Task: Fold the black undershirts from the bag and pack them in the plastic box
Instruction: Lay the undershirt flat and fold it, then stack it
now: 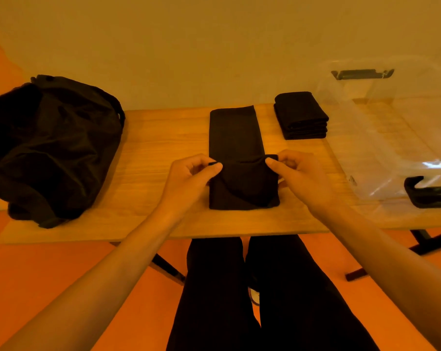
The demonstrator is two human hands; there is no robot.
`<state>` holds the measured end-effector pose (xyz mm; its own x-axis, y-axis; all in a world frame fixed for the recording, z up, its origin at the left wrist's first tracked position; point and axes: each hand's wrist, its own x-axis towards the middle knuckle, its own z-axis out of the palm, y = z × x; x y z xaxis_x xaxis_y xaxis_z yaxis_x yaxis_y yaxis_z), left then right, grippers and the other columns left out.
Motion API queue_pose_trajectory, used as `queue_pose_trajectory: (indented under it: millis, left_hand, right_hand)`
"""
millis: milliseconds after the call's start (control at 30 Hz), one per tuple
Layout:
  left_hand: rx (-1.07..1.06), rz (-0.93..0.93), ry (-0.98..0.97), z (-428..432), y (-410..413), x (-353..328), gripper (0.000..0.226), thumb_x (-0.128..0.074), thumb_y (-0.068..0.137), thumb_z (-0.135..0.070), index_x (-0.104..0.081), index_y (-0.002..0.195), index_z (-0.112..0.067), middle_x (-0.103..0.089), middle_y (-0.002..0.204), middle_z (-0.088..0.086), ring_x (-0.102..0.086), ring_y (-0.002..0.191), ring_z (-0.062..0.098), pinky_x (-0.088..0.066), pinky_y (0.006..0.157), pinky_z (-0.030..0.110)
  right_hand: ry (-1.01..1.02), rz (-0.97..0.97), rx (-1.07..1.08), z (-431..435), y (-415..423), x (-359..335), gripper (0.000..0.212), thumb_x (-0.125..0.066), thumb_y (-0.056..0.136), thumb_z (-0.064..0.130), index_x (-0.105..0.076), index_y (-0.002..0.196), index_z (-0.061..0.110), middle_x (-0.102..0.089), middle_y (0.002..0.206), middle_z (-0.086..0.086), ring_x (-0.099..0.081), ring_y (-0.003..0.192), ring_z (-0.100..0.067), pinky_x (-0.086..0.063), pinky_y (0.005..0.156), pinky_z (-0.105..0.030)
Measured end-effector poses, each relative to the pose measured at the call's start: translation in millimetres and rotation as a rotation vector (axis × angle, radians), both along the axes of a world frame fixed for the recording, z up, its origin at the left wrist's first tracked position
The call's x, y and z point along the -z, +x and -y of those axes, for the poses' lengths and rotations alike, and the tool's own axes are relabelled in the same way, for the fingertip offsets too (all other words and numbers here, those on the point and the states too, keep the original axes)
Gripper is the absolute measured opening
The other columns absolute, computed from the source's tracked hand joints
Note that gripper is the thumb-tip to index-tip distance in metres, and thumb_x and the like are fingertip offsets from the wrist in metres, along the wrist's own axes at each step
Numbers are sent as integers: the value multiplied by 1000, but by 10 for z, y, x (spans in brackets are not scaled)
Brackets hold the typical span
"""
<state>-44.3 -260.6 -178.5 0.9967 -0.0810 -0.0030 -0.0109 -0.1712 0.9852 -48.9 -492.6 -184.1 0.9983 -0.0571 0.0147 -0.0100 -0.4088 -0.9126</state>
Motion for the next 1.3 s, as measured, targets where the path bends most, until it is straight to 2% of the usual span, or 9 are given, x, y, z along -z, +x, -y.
queue_pose_trajectory:
  millis: [100, 300, 400, 567, 667, 767, 867, 1067, 1300]
  left_hand:
    - [-42, -166, 33, 48, 244, 18, 12, -65, 98, -20, -75, 92, -14, -76, 99, 7, -72, 95, 19, -58, 83, 34]
    - [-88, -215, 194, 33, 538, 135, 25, -63, 100, -25, -70, 104, 0, -72, 86, 9, -68, 62, 12, -56, 50, 21]
    - [-83, -190, 303, 34, 633, 194, 26, -60, 102, -27, -70, 94, -4, -71, 82, 15, -66, 57, 16, -53, 44, 22]
    - [-88, -162, 437, 56, 700, 245, 39, -57, 101, -45, -67, 84, -10, -70, 68, 10, -63, 46, 17, -47, 45, 28]
    - [-80, -261, 349, 59, 709, 172, 51, -53, 98, -56, -71, 96, -9, -73, 79, 11, -69, 59, 19, -53, 51, 28]
    - [2, -386, 234, 1, 722, 95, 24, -70, 94, -33, -69, 110, -14, -73, 93, 6, -69, 62, 9, -52, 50, 20]
    - [56, -385, 250, -62, 759, 115, 41, -82, 83, -13, -65, 119, -19, -74, 94, 1, -72, 67, 7, -51, 50, 18]
    - [-35, -268, 224, -11, 748, 180, 30, -80, 85, -17, -66, 111, -14, -76, 89, 6, -71, 67, 12, -48, 46, 17]
    - [-123, -176, 217, 33, 725, 246, 25, -79, 87, -19, -66, 107, -14, -75, 84, 2, -66, 58, 5, -43, 41, 16]
  right_hand:
    - [-30, -95, 12, -22, 203, 22, 16, -63, 98, 32, -72, 90, 22, -73, 86, 2, -71, 80, -12, -56, 66, -25]
    - [-134, -155, 67, -27, 444, 73, 18, -63, 98, 33, -71, 87, 21, -66, 72, 4, -59, 59, -4, -44, 53, -14]
    - [-257, -158, 69, -42, 506, 125, 22, -62, 98, 35, -72, 87, 19, -70, 78, -9, -66, 71, -17, -56, 65, -33]
    - [-341, -135, 79, -37, 580, 181, 32, -59, 99, 40, -73, 86, 14, -71, 78, -12, -68, 79, -26, -56, 76, -42]
    - [-421, -121, 69, -43, 575, 204, 31, -57, 99, 43, -71, 91, 16, -69, 79, -5, -65, 77, -17, -51, 66, -26]
    - [-405, -130, 74, -48, 547, 201, 28, -58, 98, 46, -68, 94, 20, -67, 79, 0, -62, 76, -11, -42, 60, -18]
    - [-365, -134, 75, -35, 552, 199, 26, -60, 98, 43, -69, 95, 19, -68, 81, -3, -64, 79, -14, -44, 62, -17]
    - [-294, -140, 76, -7, 577, 196, 25, -60, 98, 41, -71, 92, 19, -71, 80, -6, -66, 76, -17, -48, 62, -21]
    - [-372, -82, 100, -32, 596, 235, 22, -58, 99, 43, -66, 92, 23, -64, 72, 3, -60, 68, -7, -38, 57, -17]
